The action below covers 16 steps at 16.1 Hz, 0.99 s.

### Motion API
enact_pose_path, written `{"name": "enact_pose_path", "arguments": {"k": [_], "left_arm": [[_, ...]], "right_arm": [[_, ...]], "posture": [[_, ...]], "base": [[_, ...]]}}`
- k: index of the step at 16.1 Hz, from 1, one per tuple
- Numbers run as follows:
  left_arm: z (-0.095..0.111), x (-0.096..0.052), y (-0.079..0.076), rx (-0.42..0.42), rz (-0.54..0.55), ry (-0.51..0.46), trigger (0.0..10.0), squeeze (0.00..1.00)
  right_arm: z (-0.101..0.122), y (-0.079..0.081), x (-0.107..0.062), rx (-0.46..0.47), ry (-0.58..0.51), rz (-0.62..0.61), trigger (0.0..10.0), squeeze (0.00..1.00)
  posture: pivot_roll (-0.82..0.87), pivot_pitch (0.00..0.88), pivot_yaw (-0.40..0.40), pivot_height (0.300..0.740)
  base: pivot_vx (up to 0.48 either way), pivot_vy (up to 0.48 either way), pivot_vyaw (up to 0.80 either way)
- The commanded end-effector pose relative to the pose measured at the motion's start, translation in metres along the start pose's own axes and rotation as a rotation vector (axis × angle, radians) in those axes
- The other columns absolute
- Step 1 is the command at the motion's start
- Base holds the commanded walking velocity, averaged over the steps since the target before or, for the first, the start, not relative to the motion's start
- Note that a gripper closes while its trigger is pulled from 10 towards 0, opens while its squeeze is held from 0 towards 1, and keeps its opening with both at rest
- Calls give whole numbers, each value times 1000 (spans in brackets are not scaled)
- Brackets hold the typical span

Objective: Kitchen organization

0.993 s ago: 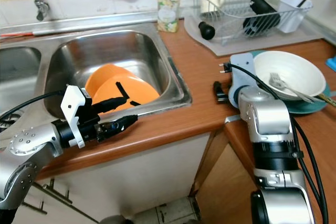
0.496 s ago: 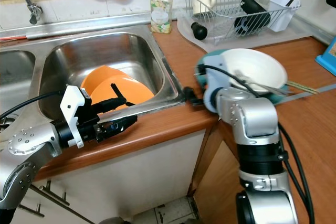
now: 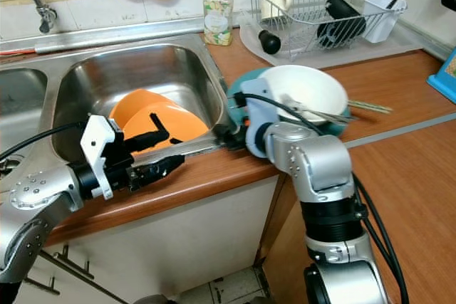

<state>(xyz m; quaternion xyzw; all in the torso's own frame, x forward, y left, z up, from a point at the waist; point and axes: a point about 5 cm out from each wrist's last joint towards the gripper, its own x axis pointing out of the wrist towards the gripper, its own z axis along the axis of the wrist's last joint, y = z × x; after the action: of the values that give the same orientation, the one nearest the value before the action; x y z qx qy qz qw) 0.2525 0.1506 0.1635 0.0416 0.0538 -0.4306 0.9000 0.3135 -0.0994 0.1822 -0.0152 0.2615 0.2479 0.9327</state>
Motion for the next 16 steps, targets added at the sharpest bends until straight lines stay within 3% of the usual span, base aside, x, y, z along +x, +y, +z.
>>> {"name": "enact_pose_path", "arguments": {"k": [1,5,7,9,12,13,14,15,16], "left_arm": [[5,-1,7,27,32,-5,10000,0],[4,1,7,28,38,-8,10000,0],[5,4,6,26,28,-13,10000,0],[4,6,4,24,19,-17,10000,0],[5,8,0,11,3,-32,10000,0],[5,9,-1,8,-2,-36,10000,0],[5,9,-2,7,-3,-37,10000,0],[4,10,-2,4,-4,-40,10000,0],[4,11,-3,2,-5,-42,10000,0]], "right_arm": [[5,8,-1,-18,-52,64,10000,0],[25,12,-11,-77,-233,121,10000,0],[41,10,-25,-113,-361,149,10000,0],[56,-1,-41,-102,-495,101,10000,0],[65,-43,-68,-36,-629,-129,10000,0],[62,-59,-75,-21,-636,-196,10000,0],[61,-63,-77,-17,-636,-215,10000,0],[52,-87,-86,7,-613,-338,10000,0],[49,-95,-90,28,-611,-385,10000,0]], "posture": [[-21,0,31,740],[-27,0,35,740],[-31,0,39,740],[-37,0,43,740],[-47,0,47,740],[-51,0,48,740],[-51,0,48,740],[-56,0,46,740],[-57,0,44,740]], "base": [[0,0,0],[0,0,0],[0,0,0],[0,0,0],[0,0,0],[0,0,0],[0,0,0],[0,0,0],[0,0,0]]}}
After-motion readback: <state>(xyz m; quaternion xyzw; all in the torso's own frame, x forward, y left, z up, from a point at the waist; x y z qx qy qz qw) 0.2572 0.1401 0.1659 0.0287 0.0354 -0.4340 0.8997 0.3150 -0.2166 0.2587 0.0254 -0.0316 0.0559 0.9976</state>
